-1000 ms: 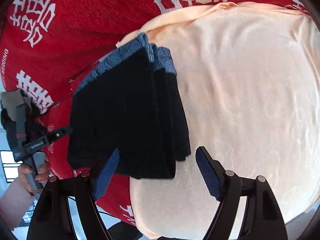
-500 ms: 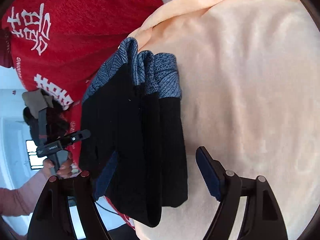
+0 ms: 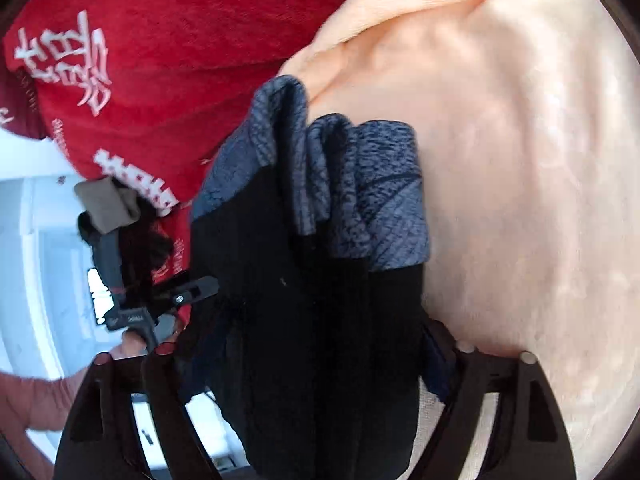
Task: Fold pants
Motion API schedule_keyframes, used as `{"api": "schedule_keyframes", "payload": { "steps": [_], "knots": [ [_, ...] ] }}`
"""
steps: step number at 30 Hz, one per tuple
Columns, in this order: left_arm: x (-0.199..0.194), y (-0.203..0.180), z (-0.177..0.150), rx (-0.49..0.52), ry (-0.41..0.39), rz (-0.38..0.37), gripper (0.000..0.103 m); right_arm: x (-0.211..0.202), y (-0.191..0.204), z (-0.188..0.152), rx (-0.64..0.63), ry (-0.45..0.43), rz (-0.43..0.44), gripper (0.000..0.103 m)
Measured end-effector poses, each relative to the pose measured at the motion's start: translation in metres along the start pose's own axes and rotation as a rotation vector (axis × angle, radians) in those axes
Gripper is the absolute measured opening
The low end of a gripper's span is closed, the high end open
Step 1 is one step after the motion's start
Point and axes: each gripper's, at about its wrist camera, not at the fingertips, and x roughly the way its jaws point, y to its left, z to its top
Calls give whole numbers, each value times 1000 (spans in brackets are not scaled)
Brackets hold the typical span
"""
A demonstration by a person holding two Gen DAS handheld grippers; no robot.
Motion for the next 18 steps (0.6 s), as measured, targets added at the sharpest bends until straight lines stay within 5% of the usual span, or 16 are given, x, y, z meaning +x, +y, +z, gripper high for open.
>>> {"api": "schedule_keyframes", "payload": {
  "steps": [2,7,18],
  "knots": [
    [-11,1,-1,-17,-11,-13,61,-2,1,-1,25,-2,-21,69],
    [-38,-2,-9,-1,-10,-37,58,-11,10,-5,79,-31,7,52],
    [-122,45,-69,-22,13,38,58,-9,81,-47,109,-5,105,51]
  ]
}}
